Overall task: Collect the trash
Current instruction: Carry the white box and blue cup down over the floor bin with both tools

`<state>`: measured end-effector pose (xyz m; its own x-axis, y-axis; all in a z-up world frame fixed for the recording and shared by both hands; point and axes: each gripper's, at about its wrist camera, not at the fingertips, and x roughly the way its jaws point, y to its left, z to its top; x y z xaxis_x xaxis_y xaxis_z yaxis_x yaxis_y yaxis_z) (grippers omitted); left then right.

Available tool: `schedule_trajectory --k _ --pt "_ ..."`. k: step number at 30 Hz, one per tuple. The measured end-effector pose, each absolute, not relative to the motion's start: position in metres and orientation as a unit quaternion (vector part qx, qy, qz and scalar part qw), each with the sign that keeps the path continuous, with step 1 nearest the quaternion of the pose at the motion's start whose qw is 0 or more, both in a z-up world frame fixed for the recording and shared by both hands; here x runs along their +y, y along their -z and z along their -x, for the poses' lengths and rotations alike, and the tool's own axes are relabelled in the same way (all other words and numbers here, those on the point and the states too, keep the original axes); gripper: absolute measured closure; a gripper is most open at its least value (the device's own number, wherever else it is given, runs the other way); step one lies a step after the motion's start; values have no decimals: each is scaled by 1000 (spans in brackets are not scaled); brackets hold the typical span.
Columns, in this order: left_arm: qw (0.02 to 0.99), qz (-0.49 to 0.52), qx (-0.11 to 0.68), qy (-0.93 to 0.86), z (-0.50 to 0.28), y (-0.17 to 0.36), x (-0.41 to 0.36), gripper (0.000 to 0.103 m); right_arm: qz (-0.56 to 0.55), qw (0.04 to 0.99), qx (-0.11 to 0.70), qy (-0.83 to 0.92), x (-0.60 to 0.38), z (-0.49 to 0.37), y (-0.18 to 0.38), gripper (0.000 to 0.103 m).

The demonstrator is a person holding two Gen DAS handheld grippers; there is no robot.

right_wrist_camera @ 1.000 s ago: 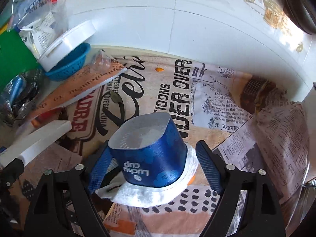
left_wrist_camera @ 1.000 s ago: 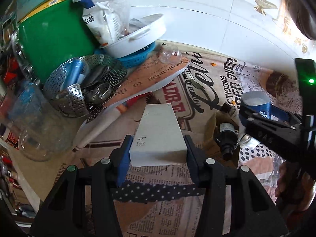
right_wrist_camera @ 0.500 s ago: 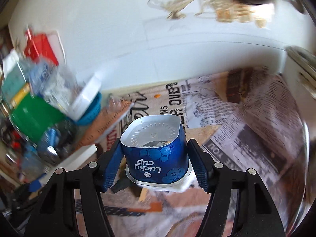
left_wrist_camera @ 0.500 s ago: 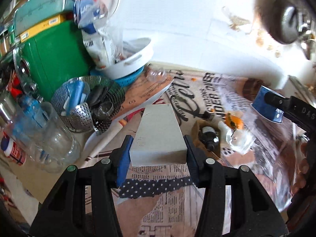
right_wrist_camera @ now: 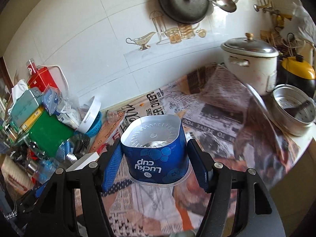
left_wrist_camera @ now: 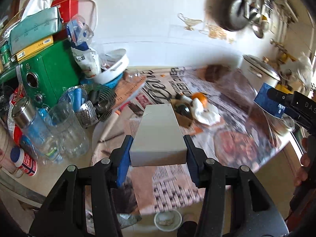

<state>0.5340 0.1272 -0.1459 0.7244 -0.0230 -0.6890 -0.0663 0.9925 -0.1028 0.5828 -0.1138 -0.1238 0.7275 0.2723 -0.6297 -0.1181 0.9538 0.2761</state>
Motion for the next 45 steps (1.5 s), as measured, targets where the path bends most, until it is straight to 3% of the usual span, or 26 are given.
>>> schedule_trajectory --k 12,28,37,45 --pt "920 67 386 2 -463 156 68 53 -84 908 388 -133 -148 -506 138 41" --pt "884 128 444 -75 -363 225 -23 53 -17 860 456 -228 -197 -431 193 41" --pt "844 141 510 -89 -348 314 -22 53 -24 829 509 -231 -195 -421 268 41" --pt "817 143 554 -75 -359 439 11 53 -37 812 547 -200 -168 -426 385 41"
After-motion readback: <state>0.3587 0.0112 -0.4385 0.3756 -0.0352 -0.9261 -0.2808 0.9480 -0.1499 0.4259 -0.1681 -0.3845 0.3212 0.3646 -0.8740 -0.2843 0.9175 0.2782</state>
